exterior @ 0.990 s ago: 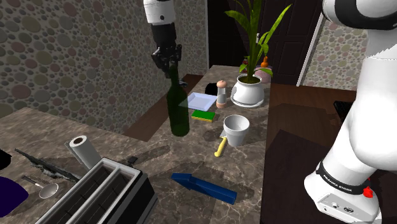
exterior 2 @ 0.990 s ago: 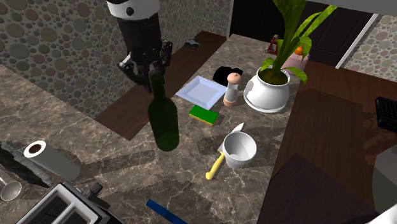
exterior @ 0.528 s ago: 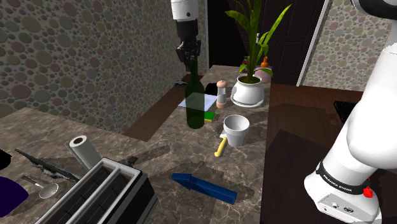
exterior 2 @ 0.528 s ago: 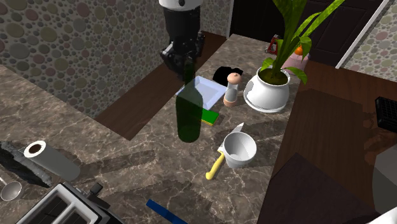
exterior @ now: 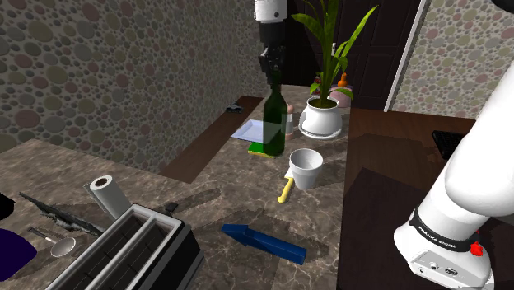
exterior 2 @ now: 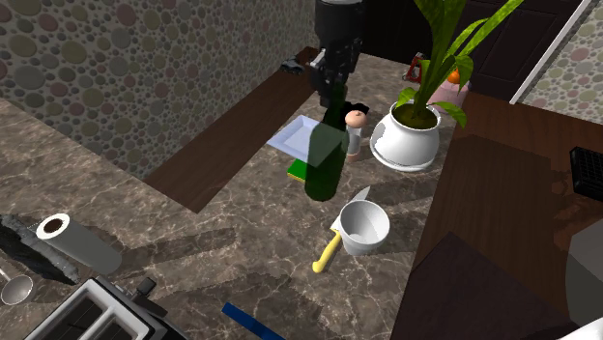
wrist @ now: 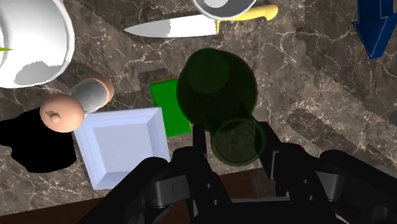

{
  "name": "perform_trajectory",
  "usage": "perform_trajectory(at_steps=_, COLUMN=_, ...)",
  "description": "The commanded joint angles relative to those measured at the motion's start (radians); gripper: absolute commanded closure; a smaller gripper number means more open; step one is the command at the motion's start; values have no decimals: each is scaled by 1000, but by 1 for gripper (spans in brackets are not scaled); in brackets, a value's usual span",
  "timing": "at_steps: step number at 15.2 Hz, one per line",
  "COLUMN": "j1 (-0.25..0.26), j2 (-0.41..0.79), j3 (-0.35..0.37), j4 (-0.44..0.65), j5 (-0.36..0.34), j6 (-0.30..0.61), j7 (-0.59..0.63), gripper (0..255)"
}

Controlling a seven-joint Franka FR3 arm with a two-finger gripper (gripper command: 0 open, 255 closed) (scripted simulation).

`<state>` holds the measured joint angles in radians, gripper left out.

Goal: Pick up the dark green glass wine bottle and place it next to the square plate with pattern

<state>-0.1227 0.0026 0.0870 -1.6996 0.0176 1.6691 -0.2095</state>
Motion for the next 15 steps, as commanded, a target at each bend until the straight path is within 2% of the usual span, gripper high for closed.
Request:
perform_trajectory(at_steps=1, j1=-27, j2=-12, j3=-27, j4=-8, j5=-1, j6=-4, j7=-56, gripper=255)
perform_trajectory(at_steps=15, j1=-27, j2=-10, j3=-27, j4=-194, j5=0, j6=184, j7=-58, gripper=255)
